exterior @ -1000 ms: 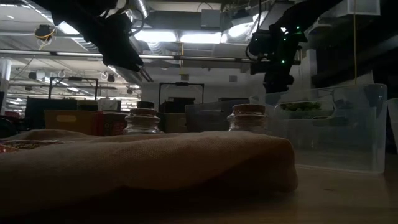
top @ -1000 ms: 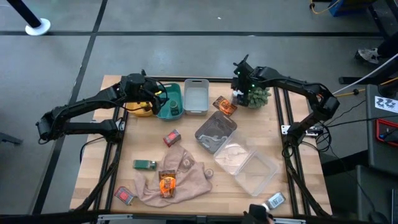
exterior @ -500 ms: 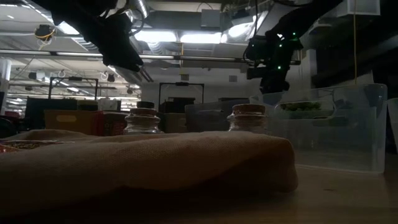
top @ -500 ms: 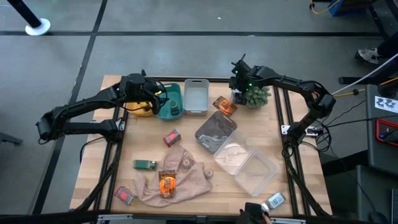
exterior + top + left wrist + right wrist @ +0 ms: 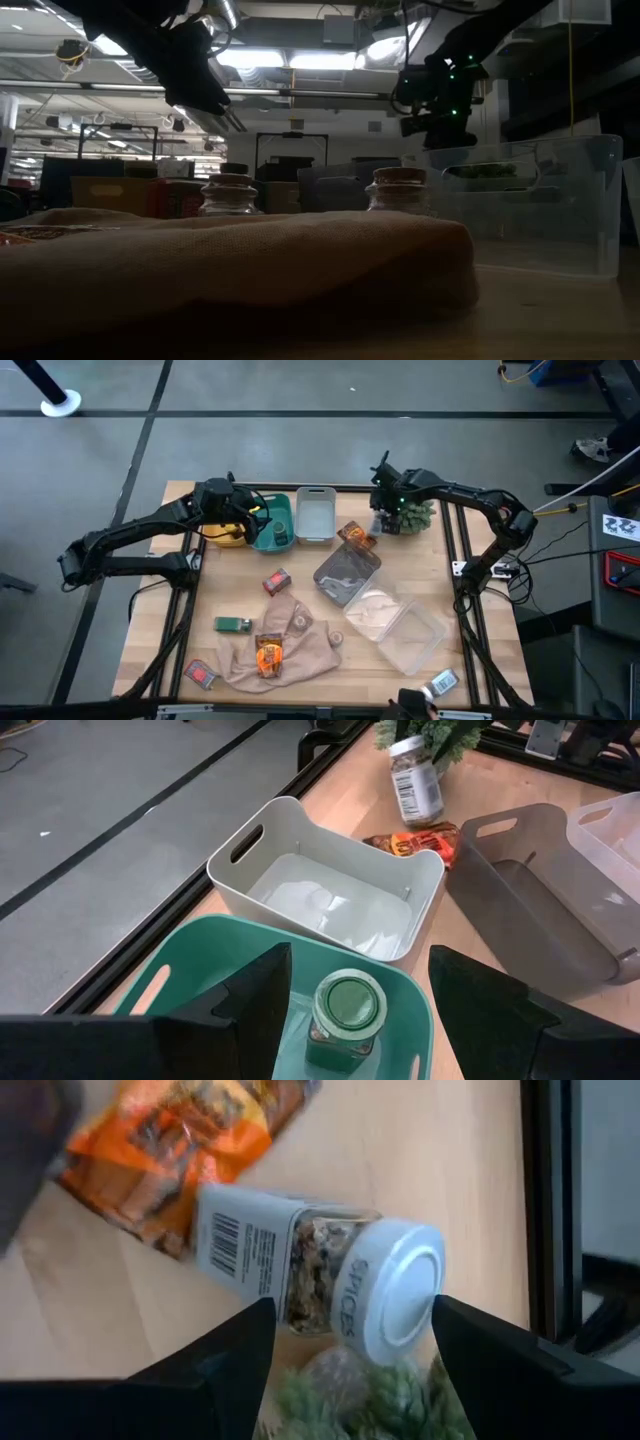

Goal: Sort spices by type
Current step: Put the top white seasoning bottle into the gray bin

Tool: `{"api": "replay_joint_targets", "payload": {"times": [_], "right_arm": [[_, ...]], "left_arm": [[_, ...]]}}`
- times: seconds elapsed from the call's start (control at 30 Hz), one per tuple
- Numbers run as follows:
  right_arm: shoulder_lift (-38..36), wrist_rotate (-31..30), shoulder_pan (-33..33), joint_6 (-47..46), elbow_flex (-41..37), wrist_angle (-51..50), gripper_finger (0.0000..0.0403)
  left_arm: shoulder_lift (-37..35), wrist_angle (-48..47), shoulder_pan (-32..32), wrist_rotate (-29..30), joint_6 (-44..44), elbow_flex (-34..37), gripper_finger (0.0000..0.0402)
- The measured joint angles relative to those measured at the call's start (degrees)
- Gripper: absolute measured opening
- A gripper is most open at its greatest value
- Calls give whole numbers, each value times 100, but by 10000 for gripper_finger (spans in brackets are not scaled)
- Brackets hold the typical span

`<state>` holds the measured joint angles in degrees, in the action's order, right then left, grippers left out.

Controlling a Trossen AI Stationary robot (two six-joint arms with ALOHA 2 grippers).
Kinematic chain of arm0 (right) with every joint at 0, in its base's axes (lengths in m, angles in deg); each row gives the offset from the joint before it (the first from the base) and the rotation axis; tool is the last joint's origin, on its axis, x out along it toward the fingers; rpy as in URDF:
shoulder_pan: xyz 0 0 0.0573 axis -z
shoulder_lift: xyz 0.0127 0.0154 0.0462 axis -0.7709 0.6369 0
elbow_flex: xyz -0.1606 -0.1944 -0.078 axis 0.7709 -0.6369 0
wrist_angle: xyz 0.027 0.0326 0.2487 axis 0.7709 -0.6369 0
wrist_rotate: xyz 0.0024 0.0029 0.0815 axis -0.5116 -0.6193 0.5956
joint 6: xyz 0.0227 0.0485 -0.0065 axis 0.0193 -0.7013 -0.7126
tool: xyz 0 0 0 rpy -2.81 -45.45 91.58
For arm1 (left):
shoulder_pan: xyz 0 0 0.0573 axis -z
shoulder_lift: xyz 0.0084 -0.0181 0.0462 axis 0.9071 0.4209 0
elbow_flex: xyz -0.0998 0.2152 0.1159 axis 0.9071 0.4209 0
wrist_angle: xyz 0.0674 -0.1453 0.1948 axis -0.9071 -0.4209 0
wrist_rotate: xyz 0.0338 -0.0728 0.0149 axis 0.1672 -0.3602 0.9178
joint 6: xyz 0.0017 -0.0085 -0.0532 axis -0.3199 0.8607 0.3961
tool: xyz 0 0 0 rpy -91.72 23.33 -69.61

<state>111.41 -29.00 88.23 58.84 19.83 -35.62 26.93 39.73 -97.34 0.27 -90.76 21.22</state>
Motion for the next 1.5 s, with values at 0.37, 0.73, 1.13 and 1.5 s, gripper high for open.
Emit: {"api": "replay_joint_targets", "payload": {"times": [0.37, 0.73, 1.13, 1.5], "right_arm": [[-5, -42, -51, -215, 0, 22, 269], [-9, -311, -630, 2108, 2, 135, 269], [515, -944, -781, 2788, 7, 70, 269], [662, -1011, -784, 3521, 8, 239, 269]], "left_arm": [[0, -1, 0, -1, 0, 0, 221], [-1, -2, 0, -1, 48, 0, 221], [-2, -11, 0, -2, 85, 0, 221], [-4, -24, 0, -2, 85, 0, 221]]}}
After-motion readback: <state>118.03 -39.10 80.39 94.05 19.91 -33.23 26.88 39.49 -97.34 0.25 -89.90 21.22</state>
